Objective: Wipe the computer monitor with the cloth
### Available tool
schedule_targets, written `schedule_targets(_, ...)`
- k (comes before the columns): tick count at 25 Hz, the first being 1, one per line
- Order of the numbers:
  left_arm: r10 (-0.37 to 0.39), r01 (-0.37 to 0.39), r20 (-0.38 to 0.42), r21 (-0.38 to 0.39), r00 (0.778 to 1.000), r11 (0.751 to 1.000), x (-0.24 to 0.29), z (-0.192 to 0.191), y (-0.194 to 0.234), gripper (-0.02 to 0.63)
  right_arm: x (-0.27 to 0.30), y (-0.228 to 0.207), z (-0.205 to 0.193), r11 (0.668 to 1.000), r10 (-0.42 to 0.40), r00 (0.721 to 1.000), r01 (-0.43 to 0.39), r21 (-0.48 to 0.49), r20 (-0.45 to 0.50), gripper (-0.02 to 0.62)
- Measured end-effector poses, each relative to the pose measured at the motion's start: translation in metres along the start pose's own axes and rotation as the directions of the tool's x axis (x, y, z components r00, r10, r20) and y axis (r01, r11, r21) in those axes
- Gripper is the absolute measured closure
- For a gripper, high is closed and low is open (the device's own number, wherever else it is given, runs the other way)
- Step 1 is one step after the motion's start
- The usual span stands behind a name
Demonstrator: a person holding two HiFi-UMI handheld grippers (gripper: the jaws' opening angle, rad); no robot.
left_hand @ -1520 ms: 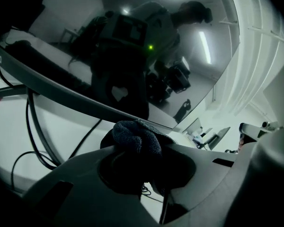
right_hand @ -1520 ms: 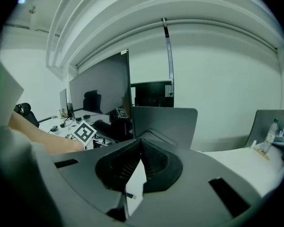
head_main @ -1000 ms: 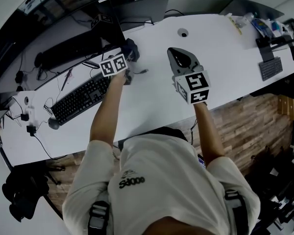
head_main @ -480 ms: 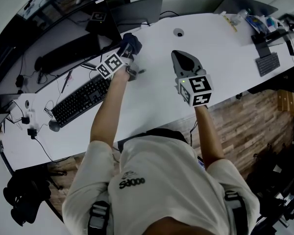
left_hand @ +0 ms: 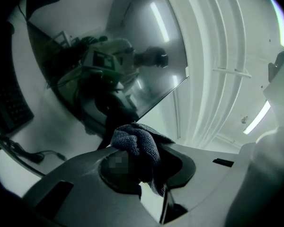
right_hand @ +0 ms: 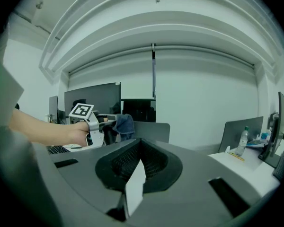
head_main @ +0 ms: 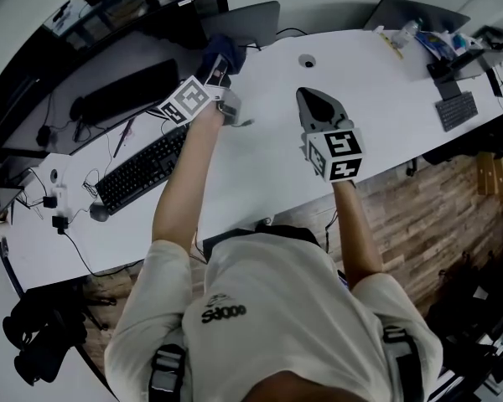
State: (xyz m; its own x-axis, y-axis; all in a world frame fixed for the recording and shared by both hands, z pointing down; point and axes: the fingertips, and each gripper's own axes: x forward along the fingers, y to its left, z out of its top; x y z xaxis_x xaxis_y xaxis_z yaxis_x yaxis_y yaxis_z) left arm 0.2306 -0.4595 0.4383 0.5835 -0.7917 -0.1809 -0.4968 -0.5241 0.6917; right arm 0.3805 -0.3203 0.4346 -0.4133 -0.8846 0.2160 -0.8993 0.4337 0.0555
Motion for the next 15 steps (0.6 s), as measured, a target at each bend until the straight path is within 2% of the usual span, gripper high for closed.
schedule_targets(5, -0.069, 0.067, 0.048, 0.038, 0.996, 0.997, 0.003, 0.039, -0.047, 0.523, -0.013, 0.008, 0.008, 1.000, -0.006, 1.000, 0.006, -0.012, 0.007, 0.598)
schedule_targets(10, -0.133, 0.125, 0.095, 0.089, 0.987, 0.988, 0.004, 0.072, -0.090, 0.523, -0.024, 0.006, 0.024, 1.000, -0.026, 0.998, 0.025, 0.019, 0.053, 0.598)
schedule_targets(15, -0.192, 0.171, 0.107, 0.178, 0.976, 0.969, -0.005, 0.093, -0.129, 0.523, -0.036, 0.011, 0.041, 0.999, -0.017, 0.996, 0.014, 0.035, 0.093, 0.598)
